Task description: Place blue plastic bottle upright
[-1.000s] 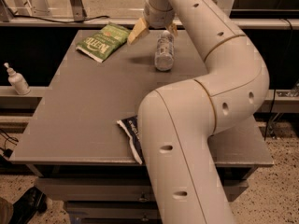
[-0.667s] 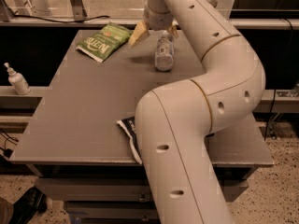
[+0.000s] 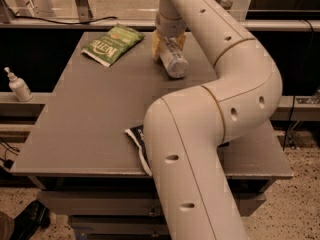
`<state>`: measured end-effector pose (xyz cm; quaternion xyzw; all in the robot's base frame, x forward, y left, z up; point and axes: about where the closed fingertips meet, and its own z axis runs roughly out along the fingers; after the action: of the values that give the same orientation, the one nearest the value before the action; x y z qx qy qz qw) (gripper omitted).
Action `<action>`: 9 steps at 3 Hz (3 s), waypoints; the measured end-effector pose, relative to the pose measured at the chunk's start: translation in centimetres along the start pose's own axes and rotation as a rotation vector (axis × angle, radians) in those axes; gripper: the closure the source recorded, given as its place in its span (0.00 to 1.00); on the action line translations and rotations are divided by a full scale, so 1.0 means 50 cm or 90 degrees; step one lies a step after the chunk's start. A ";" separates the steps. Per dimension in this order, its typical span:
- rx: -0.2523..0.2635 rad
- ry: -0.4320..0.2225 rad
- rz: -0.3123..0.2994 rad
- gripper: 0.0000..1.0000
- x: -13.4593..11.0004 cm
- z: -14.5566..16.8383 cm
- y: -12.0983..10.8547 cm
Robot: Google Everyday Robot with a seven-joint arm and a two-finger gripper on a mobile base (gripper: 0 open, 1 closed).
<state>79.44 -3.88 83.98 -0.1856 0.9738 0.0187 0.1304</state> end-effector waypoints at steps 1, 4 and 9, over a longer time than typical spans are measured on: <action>0.010 0.003 0.002 0.65 0.004 0.002 -0.012; -0.038 -0.173 -0.008 1.00 -0.038 -0.165 -0.071; -0.101 -0.486 0.034 1.00 0.013 -0.322 -0.007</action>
Offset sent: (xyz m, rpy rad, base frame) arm 0.0055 -0.0354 0.0480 0.0074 -0.0977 0.0021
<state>75.03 -5.81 99.34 -0.1491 0.8551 0.1654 0.4683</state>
